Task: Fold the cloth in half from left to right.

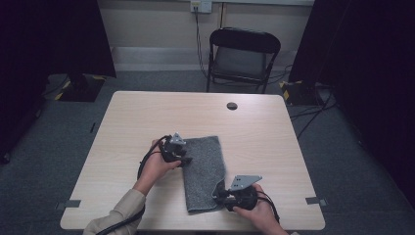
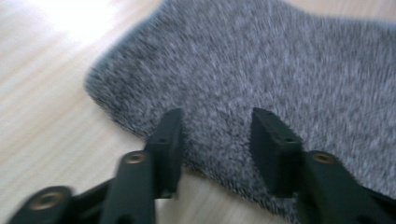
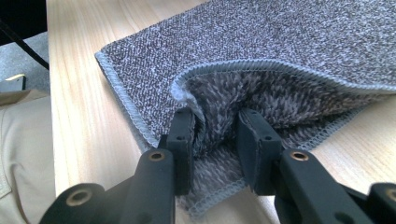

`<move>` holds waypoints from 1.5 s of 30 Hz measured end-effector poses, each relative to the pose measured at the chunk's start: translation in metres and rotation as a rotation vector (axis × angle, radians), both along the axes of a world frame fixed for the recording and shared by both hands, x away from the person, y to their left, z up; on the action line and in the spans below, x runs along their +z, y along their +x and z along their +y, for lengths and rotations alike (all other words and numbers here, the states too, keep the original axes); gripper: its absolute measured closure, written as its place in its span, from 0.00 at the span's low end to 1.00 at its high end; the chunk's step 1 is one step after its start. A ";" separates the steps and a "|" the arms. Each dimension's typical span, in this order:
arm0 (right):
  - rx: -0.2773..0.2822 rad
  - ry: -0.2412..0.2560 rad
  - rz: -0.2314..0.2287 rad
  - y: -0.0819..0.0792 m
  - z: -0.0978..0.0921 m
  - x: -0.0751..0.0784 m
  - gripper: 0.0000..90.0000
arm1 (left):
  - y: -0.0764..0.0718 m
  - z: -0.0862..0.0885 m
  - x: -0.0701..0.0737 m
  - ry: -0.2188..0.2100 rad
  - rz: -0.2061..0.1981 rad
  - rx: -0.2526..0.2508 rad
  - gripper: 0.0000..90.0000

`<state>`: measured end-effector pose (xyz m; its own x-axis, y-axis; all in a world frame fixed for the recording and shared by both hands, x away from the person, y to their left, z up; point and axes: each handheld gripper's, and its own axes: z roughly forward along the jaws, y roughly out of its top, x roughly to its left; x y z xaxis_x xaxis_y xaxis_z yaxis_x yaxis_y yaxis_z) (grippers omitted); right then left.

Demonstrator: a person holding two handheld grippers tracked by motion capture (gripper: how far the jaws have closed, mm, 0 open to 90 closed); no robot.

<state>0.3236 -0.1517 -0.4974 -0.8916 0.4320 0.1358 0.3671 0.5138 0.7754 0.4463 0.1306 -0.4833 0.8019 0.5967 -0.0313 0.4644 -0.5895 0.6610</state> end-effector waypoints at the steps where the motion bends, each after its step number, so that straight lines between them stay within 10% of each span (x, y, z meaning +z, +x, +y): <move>1: -0.002 -0.001 0.000 0.000 0.000 0.000 0.74 | 0.000 0.000 -0.001 -0.013 -0.005 -0.007 0.72; 4: -0.003 -0.002 -0.001 0.000 -0.001 0.000 0.72 | 0.000 0.001 0.000 -0.016 0.012 -0.021 0.90; 13: 0.002 -0.016 -0.003 0.002 -0.004 0.004 0.63 | 0.001 0.001 0.002 -0.012 0.018 -0.038 0.93; 29: -0.004 -0.017 -0.003 0.002 -0.006 0.000 0.62 | -0.028 0.007 0.011 -0.125 -0.017 -0.031 0.49; 33: -0.005 -0.021 -0.002 0.002 -0.006 0.000 0.62 | -0.012 0.020 0.015 -0.072 -0.047 0.027 0.46; 35: -0.007 -0.024 -0.007 0.002 -0.005 0.000 0.61 | -0.011 0.021 0.019 -0.131 -0.046 0.037 0.45; 45: -0.019 -0.020 -0.018 0.003 0.005 -0.001 0.61 | -0.042 0.007 0.014 -0.148 -0.024 -0.057 0.46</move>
<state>0.3263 -0.1463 -0.4981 -0.8855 0.4513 0.1107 0.3628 0.5226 0.7715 0.4045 0.1374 -0.4691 0.8359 0.5404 -0.0957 0.4157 -0.5097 0.7533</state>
